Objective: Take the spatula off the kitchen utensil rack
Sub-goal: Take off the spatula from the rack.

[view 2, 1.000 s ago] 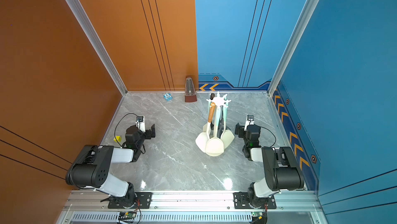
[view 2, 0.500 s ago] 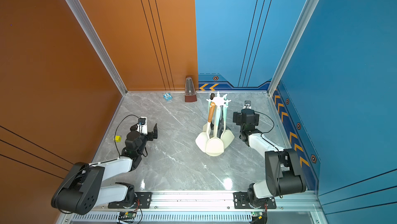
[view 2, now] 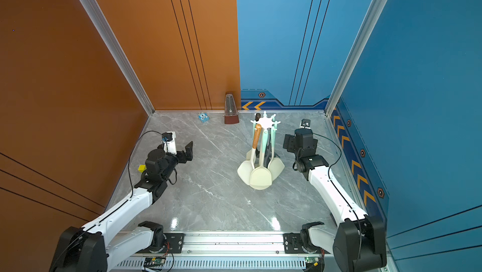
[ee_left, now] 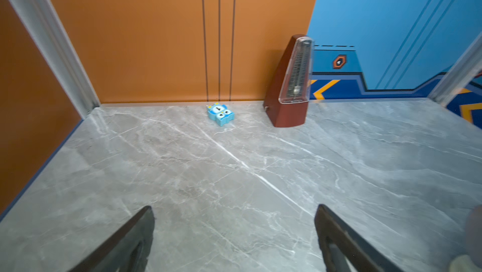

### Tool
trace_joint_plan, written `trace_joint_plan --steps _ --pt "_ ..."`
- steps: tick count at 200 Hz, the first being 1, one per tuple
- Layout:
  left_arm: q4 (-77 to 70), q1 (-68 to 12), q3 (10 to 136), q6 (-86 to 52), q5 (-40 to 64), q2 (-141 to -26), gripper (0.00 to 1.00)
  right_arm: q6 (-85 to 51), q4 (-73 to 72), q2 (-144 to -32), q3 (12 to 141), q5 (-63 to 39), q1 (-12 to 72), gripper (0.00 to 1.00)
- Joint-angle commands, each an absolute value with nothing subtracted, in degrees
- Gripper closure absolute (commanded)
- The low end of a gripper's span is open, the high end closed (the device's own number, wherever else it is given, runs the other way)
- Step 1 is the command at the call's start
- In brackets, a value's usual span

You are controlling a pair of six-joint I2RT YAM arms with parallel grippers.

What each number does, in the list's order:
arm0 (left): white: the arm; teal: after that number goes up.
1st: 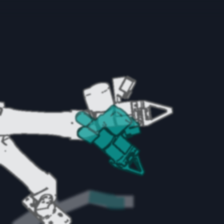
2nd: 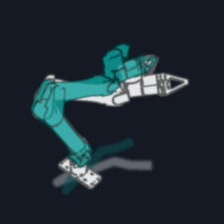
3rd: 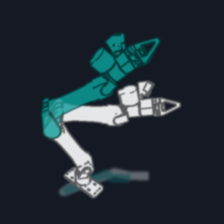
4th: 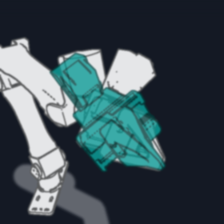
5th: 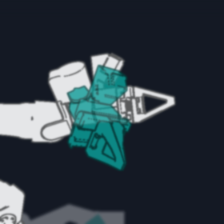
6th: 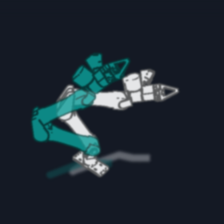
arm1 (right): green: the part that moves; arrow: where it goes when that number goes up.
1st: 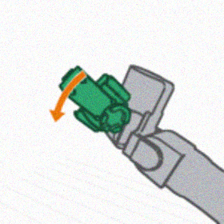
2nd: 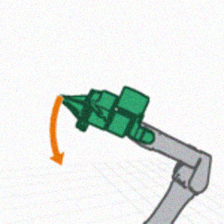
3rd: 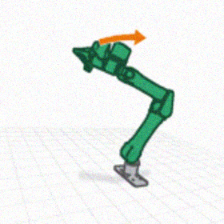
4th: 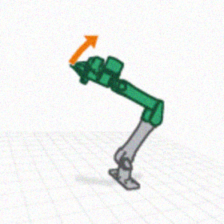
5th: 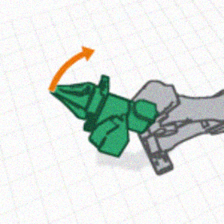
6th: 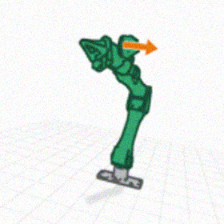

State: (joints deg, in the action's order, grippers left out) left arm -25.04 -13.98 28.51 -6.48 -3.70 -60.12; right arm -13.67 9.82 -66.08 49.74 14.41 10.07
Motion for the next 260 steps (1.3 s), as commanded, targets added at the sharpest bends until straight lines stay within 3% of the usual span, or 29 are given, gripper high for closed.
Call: trace_joint_plan --steps 1,32,57,90,177,260 --pt "-18.59 -17.93 33.1 -7.94 2.64 -60.53 0.04 -17.57 18.59 -60.12 51.43 9.74 9.71 0.08" --pt "-15.85 -22.63 38.96 -7.42 4.68 -60.65 0.05 -19.24 25.11 -53.81 52.55 6.36 9.86 0.2" --pt "-13.4 -26.65 43.01 -6.1 6.03 -60.73 0.07 -18.93 29.46 -49.59 54.35 4.14 10.3 0.21" --pt "-9.63 -33.7 46.68 -1.62 2.27 -60.73 0.1 -17.68 32.87 -47.0 57.59 1.05 10.89 0.3" --pt "-9.14 -43.76 51.48 -2.25 1.31 -61.71 0.26 -14.7 36.55 -45.56 63.13 -0.87 20.42 0.32" --pt "-9.27 -51.07 58.61 0.28 -0.79 -67.46 0.28 -10.79 36.52 -46.63 64.91 -1.21 26.46 0.31"
